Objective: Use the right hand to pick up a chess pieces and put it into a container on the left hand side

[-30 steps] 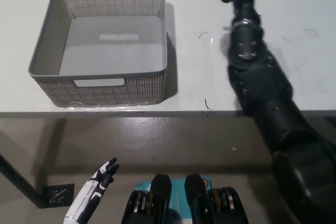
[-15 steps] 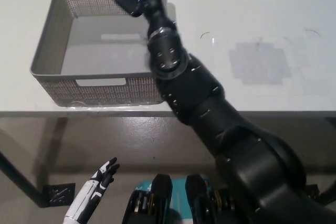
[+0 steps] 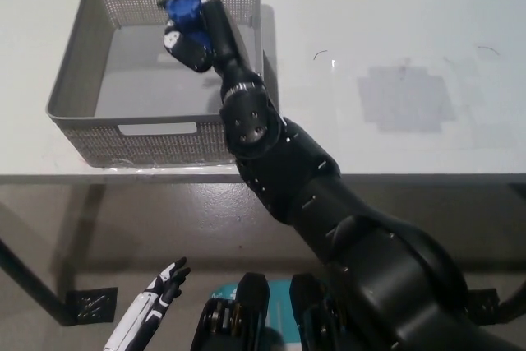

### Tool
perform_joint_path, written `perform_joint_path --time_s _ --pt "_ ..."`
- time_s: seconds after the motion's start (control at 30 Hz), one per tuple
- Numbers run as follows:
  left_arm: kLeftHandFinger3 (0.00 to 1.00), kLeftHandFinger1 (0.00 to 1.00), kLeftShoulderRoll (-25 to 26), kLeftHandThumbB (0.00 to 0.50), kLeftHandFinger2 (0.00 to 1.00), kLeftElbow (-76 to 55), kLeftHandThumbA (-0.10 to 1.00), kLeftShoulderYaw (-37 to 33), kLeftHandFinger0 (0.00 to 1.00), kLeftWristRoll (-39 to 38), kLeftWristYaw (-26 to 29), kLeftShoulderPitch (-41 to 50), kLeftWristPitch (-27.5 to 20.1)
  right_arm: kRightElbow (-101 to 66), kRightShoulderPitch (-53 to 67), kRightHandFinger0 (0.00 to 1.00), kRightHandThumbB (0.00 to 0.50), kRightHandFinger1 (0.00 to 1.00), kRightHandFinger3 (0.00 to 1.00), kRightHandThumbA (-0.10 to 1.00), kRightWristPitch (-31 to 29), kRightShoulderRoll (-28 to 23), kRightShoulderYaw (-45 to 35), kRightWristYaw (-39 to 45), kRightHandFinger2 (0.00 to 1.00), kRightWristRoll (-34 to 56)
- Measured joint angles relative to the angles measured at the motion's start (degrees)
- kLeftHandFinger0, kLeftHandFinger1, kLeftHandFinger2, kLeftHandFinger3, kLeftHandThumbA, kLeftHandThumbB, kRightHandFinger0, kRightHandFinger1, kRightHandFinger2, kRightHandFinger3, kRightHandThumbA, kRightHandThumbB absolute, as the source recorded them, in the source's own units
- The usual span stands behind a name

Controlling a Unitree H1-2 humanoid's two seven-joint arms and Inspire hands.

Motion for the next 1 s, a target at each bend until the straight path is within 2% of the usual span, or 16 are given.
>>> perform_joint_path --time_s 0.13,0.27,0.3,0.33,0.37,0.4,0.43,0.47,0.5,0.53,0.57,0.6,0.7,0.77,0.87,1.0 --pt "1.00 1.00 -0.1 0.357 1.00 -0.1 1.00 -0.1 1.00 0.0 -0.1 0.1 0.1 0.6 1.3 0.00 0.107 0.29 0.57 -0.10 -0.3 -0.4 -0.1 0.2 0.68 0.0" --pt "1.00 1.00 -0.2 0.349 1.00 0.3 1.00 -0.2 1.00 0.0 -0.2 -0.4 0.0 0.9 1.5 0.01 0.126 0.43 0.79 -0.10 -0.4 -1.5 -0.1 0.8 0.82 0.0" --pt "1.00 1.00 -0.3 0.354 1.00 0.6 1.00 -0.3 1.00 0.0 -0.2 -0.4 0.0 0.9 1.6 0.09 0.156 0.50 0.80 -0.10 -0.4 -1.8 -0.1 1.2 0.84 0.0" --pt "1.00 1.00 -0.4 0.354 1.00 0.7 1.00 -0.3 1.00 0.0 -0.2 -0.4 0.0 0.9 1.7 0.20 0.172 0.61 0.89 -0.08 -0.4 -2.1 -0.1 1.6 0.96 0.1" --pt "1.00 1.00 -0.5 0.357 1.00 0.7 1.00 -0.4 1.00 0.0 -0.2 -0.4 0.0 0.9 1.8 0.42 0.193 0.76 0.92 0.02 -0.4 -2.3 -0.1 2.0 1.00 0.1" --pt "1.00 1.00 -0.6 0.362 1.00 0.7 1.00 -0.5 1.00 0.0 -0.2 -0.3 0.0 0.8 1.9 0.53 0.214 0.77 0.92 0.15 -0.4 -2.6 -0.1 2.4 0.95 0.1" --pt "1.00 1.00 -0.6 0.362 1.00 0.7 1.00 -0.5 1.00 0.0 -0.3 -0.3 0.0 0.8 2.1 0.59 0.237 0.77 0.97 0.24 -0.5 -3.0 -0.1 3.0 0.91 0.1" --pt "1.00 1.00 -0.6 0.368 1.00 0.7 1.00 -0.6 1.00 0.0 -0.3 -0.2 0.0 0.7 2.2 0.75 0.275 0.91 1.00 0.33 -0.6 -3.2 -0.1 3.6 1.00 0.1" --pt "1.00 1.00 -0.6 0.378 1.00 0.7 1.00 -0.5 1.00 0.0 -0.3 -0.2 0.0 0.6 2.2 0.84 0.294 0.99 1.00 0.43 -0.7 -3.2 -0.1 4.1 1.00 0.1" --pt "1.00 1.00 -0.6 0.379 1.00 0.7 1.00 -0.5 1.00 0.0 -0.3 -0.2 0.0 0.6 2.2 0.92 0.324 1.00 1.00 0.51 -0.8 -3.4 -0.1 5.1 1.00 0.1" --pt "1.00 1.00 -0.6 0.378 1.00 0.8 1.00 -0.5 1.00 0.0 -0.3 -0.2 0.0 0.6 2.2 0.93 0.336 1.00 1.00 0.53 -0.9 -3.5 -0.1 6.1 1.00 0.2" --pt "1.00 1.00 -0.5 0.367 1.00 0.7 1.00 -0.5 1.00 0.0 -0.3 -0.2 0.0 0.5 2.2 0.98 0.356 1.00 1.00 0.61 -1.0 -3.7 -0.1 7.1 1.00 0.3" --pt "1.00 1.00 -0.5 0.371 1.00 0.7 1.00 -0.5 1.00 0.0 -0.3 0.0 0.0 0.4 2.2 1.00 0.376 1.00 1.00 0.82 -1.3 -4.0 0.0 9.2 1.00 0.5" --pt "1.00 1.00 -0.5 0.388 1.00 0.7 1.00 -0.5 1.00 0.0 -0.3 0.0 0.0 0.4 2.2 1.00 0.401 1.00 1.00 0.88 -1.5 -4.4 0.3 10.5 1.00 0.3" --pt "1.00 1.00 -0.5 0.377 1.00 0.7 1.00 -0.5 1.00 0.0 -0.3 0.0 0.0 0.1 2.3 1.00 0.432 1.00 1.00 0.94 -1.5 -4.8 0.6 12.0 1.00 0.2" --pt "1.00 1.00 -0.5 0.382 1.00 0.7 1.00 -0.5 1.00 0.1 -0.3 0.1 0.0 -0.5 2.5 1.00 0.424 1.00 1.00 0.97 -1.5 -5.1 0.6 13.4 1.00 0.2"
